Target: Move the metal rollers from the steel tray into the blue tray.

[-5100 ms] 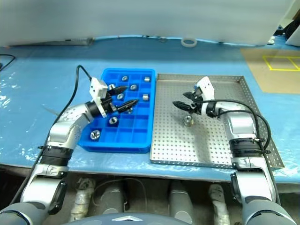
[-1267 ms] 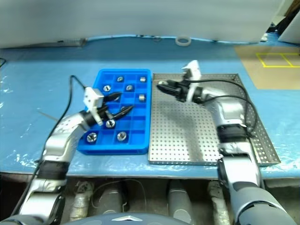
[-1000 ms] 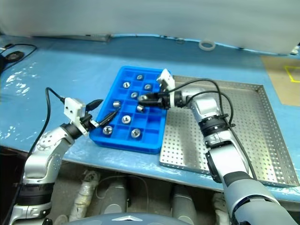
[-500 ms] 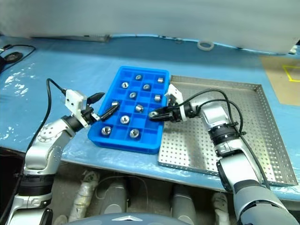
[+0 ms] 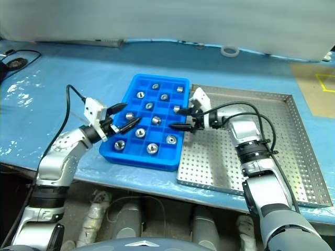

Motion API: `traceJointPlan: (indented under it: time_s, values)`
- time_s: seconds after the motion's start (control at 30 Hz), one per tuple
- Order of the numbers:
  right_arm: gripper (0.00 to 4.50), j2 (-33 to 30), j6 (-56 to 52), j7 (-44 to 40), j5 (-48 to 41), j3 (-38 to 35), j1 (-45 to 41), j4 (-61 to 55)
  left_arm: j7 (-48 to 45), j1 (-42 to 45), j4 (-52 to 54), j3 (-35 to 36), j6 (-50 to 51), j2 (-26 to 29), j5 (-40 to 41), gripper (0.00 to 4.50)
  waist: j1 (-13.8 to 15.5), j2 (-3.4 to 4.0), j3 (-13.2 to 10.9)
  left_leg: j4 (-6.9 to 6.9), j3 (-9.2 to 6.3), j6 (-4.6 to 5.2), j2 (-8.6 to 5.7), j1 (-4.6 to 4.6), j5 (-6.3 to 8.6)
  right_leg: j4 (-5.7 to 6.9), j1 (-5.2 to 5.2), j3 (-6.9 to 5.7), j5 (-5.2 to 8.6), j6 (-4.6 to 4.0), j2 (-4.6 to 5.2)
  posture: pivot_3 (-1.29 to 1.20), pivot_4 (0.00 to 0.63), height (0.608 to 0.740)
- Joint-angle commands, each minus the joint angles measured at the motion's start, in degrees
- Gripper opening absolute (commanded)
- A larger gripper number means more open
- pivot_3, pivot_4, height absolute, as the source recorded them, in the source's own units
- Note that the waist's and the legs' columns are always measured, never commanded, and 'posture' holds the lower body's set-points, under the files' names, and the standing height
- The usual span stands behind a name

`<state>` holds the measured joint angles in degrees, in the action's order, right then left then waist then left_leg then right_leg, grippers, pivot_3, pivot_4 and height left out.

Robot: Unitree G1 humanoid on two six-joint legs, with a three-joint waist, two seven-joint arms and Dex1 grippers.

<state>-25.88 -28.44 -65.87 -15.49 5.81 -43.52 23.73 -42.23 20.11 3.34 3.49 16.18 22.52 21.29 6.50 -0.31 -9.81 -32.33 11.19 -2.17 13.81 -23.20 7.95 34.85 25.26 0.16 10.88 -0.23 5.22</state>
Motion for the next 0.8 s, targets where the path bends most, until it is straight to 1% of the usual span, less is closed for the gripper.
traceJointPlan:
  time_s: [0.03,0.1,0.2,0.27,0.37,0.47,0.6,0.7,0.8]
  values:
    - [4.48,-1.5,0.81,2.34,-1.4,-3.64,2.56,-2.91,-0.54,2.72,-0.88,-1.33,-2.67,-1.49,-0.19,4.5,-0.65,-0.01,0.0,0.01,0.0,0.0,0.01,0.0,0.0,-0.01,-0.01,0.01,0.0,0.0,-0.02,-0.07,0.15,0.74]
    - [4.48,-1.7,1.47,4.68,-1.88,-5.73,3.95,-3.75,-1.03,4.08,-2.48,-2.15,-3.83,-1.89,-0.85,4.5,-1.24,-0.01,0.0,0.02,0.01,0.01,0.02,0.0,0.0,-0.05,0.0,0.0,0.01,0.0,-0.03,-0.09,0.15,0.74]
    - [4.48,-2.3,-2.44,5.35,-6.23,-9.79,7.05,-8.7,-1.84,5.73,-4.48,-2.57,-4.79,-2.66,-0.58,4.5,-2.29,0.0,0.0,0.02,0.07,0.01,0.02,0.0,0.01,-0.04,0.07,0.02,0.0,0.0,-0.03,-0.13,0.15,0.74]
    - [4.48,-2.45,-2.87,6.54,-7.08,-10.99,8.28,-10.65,-2.39,6.01,-4.92,-2.9,-4.59,-3.02,-0.22,4.5,-3.02,0.0,0.0,0.02,0.1,0.02,0.02,0.04,0.01,-0.04,0.07,0.07,0.0,0.0,-0.04,-0.14,0.15,0.74]
    - [4.48,-2.59,-0.74,10.41,-6.68,-13.44,7.89,-10.41,-1.2,5.62,-6.06,-4.01,-5.79,-3.44,-2.63,4.5,-3.98,0.0,0.0,0.02,0.13,0.02,0.02,0.07,0.01,-0.02,0.06,0.09,0.0,0.0,-0.04,-0.15,0.15,0.74]
    - [4.48,-2.96,-1.21,10.58,-8.35,-14.78,7.56,-11.37,-1.28,5.25,-6.01,-4.12,-5.82,-3.8,-2.43,4.5,-4.24,-0.01,0.0,0.01,0.14,0.02,0.01,0.07,0.01,-0.02,0.05,0.1,0.0,0.0,-0.04,-0.15,0.15,0.74]
    - [4.48,-3.15,0.18,10.72,-8.58,-14.88,7.06,-10.7,-0.83,5.9,-6.42,-4.68,-6.31,-4.67,-2.96,4.5,-4.1,0.0,0.0,0.02,0.14,0.03,0.01,0.06,0.01,-0.04,0.05,0.08,0.0,0.0,-0.04,-0.13,0.15,0.74]
    - [4.48,-2.9,1.51,10.31,-7.53,-13.29,5.85,-9.36,0.02,6.22,-6.44,-4.65,-6.65,-5.55,-3.05,4.5,-4.04,0.0,0.0,0.01,0.16,0.05,-0.01,0.04,0.02,-0.06,0.05,0.08,0.0,0.0,-0.04,-0.12,0.15,0.74]
    - [4.48,-2.89,2.84,9.63,-6.76,-12.02,5.12,-8.0,-0.18,5.27,-5.5,-4.67,-6.48,-5.31,-2.81,4.5,-4.12,0.0,0.0,0.01,0.18,0.05,0.0,0.07,0.02,-0.05,0.05,0.09,0.0,0.0,-0.04,-0.11,0.15,0.74]
